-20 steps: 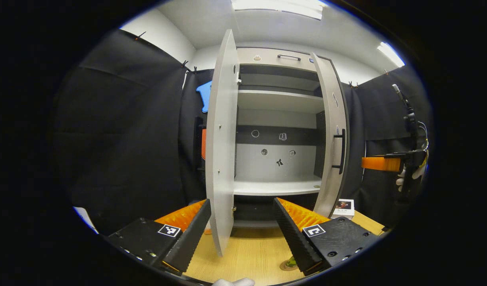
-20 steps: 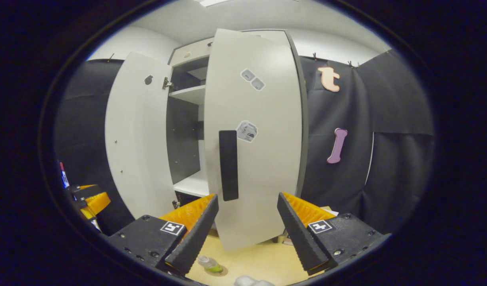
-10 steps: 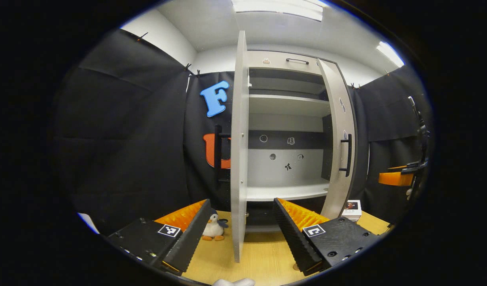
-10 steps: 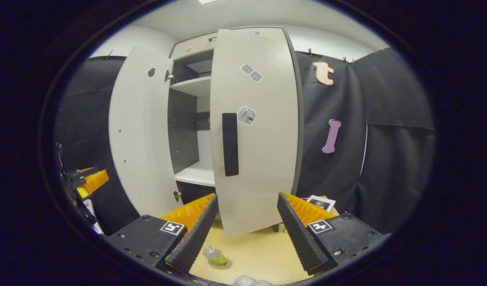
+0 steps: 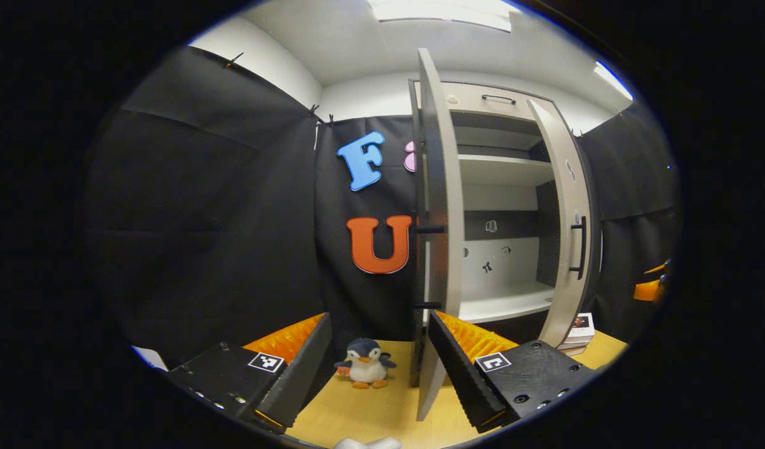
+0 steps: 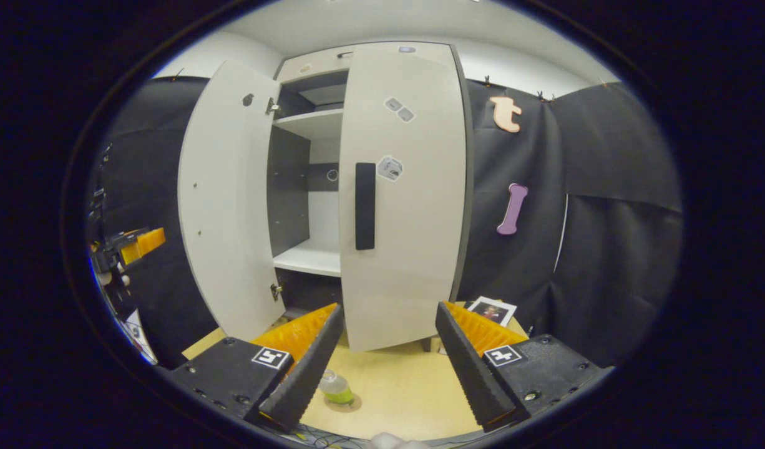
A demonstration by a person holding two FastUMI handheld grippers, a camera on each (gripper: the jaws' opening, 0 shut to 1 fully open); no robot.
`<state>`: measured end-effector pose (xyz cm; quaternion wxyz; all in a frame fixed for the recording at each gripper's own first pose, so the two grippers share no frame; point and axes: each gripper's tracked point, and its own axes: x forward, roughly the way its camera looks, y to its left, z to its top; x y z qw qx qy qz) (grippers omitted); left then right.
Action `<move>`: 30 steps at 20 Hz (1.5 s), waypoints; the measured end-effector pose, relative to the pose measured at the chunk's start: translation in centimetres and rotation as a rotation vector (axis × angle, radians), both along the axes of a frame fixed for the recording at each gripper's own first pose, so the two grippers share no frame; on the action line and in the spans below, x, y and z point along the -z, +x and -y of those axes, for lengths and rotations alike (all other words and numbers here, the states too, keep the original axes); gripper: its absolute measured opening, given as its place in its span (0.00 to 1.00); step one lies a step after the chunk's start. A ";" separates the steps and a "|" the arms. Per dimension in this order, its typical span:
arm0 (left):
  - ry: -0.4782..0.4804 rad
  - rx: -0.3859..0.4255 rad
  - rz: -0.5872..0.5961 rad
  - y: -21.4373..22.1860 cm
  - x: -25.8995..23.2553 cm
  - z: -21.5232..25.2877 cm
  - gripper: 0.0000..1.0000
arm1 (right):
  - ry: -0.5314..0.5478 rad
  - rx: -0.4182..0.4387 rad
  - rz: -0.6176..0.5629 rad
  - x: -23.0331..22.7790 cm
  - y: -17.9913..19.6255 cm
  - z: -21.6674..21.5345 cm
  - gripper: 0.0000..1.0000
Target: Grasp the bottle in the cabinet with the left hand and place it on the coaster, then close the right door with the right hand and the left door with the left hand.
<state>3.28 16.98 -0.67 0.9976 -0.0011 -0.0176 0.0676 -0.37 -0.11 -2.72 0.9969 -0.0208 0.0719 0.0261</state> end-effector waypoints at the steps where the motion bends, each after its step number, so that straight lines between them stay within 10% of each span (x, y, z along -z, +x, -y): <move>1: 0.004 -0.019 0.003 0.1 -0.3 -0.9 0.95 | 0.005 0.000 -0.004 0.0 -0.2 -0.1 0.98; 30: 0.054 -0.054 0.076 6.9 -4.0 -1.9 0.93 | 0.023 0.038 -0.026 -0.2 -1.7 3.0 0.98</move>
